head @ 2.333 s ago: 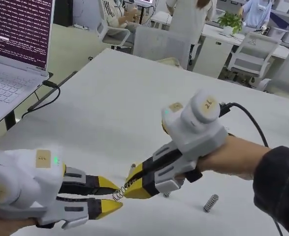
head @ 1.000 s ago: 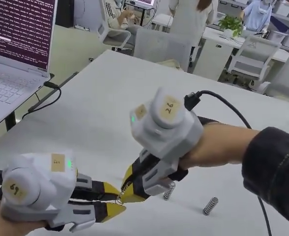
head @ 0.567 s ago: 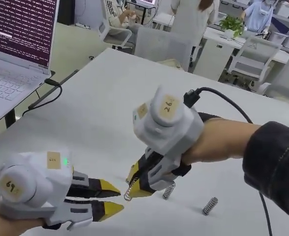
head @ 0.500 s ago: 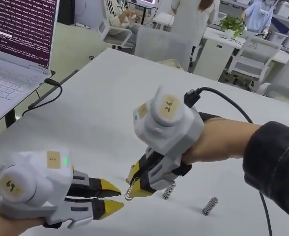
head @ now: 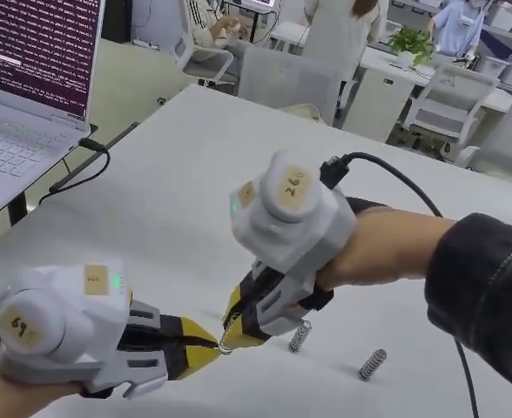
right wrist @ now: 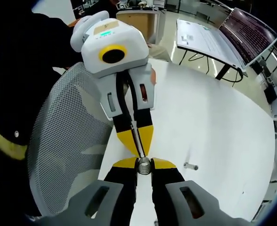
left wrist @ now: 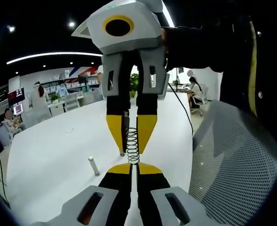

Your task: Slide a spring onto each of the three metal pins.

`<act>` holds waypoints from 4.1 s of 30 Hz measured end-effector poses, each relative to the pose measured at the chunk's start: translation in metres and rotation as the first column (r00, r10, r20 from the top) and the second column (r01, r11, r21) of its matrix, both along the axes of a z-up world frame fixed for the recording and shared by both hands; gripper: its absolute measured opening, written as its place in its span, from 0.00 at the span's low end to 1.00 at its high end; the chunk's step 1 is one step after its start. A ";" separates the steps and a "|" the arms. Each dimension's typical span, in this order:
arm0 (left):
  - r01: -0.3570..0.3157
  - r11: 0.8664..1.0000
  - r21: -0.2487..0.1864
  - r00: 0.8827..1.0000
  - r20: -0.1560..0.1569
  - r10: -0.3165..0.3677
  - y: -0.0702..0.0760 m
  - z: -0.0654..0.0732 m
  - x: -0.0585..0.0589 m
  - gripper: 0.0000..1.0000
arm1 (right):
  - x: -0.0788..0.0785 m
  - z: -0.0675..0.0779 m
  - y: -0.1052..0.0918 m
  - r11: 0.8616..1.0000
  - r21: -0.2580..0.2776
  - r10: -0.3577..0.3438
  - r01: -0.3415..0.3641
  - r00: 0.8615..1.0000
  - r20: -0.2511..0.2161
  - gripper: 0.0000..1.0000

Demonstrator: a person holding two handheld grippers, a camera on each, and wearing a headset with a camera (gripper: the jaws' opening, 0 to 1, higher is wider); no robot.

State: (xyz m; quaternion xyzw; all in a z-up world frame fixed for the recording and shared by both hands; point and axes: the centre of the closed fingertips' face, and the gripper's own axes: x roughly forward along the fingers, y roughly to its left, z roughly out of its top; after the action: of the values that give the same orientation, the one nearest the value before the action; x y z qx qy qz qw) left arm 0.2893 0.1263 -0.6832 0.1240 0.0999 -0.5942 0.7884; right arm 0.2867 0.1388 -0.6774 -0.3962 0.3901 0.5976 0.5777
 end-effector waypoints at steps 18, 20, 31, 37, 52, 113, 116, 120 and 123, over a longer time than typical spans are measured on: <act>-0.063 0.998 -0.008 0.996 -0.063 0.063 0.012 -0.008 0.005 0.30 | 0.019 0.009 -0.014 0.999 -0.007 -0.039 0.040 0.999 0.028 0.08; -0.080 0.997 -0.007 0.994 -0.072 0.079 0.014 -0.010 0.007 0.36 | 0.022 0.009 -0.015 0.999 -0.005 -0.046 0.047 0.998 0.032 0.08; -0.150 0.989 0.009 0.987 -0.047 0.151 0.025 -0.021 0.018 0.63 | 0.034 0.010 -0.020 0.997 -0.005 -0.072 0.072 0.996 0.053 0.08; -0.161 0.987 0.025 0.987 -0.026 0.162 0.029 -0.027 0.019 0.68 | 0.045 0.012 -0.021 0.996 0.001 -0.090 0.090 0.994 0.063 0.08; -0.178 0.983 0.054 0.984 0.005 0.178 0.031 -0.034 0.023 0.72 | 0.086 0.017 -0.023 0.989 -0.004 -0.145 0.146 0.985 0.091 0.08; -0.170 0.982 0.083 0.985 -0.008 0.172 0.031 -0.038 0.020 0.63 | 0.113 -0.042 -0.025 0.983 -0.084 -0.160 0.162 0.987 0.026 0.08; -0.171 0.982 0.082 0.985 -0.011 0.172 0.031 -0.038 0.020 0.62 | 0.113 -0.044 -0.025 0.983 -0.088 -0.158 0.160 0.987 0.025 0.08; -0.172 0.982 0.081 0.985 -0.012 0.174 0.032 -0.039 0.020 0.62 | 0.114 -0.044 -0.023 0.984 -0.081 -0.159 0.160 0.987 0.023 0.08; -0.172 0.982 0.082 0.985 -0.012 0.173 0.033 -0.039 0.020 0.61 | 0.114 -0.044 -0.022 0.984 -0.078 -0.160 0.161 0.987 0.020 0.08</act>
State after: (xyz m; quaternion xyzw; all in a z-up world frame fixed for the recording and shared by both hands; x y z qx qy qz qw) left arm 0.3095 0.1591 -0.7225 0.1409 0.1418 -0.5203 0.8303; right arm 0.4005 0.1168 -0.7212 -0.3902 0.4403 0.5303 0.6105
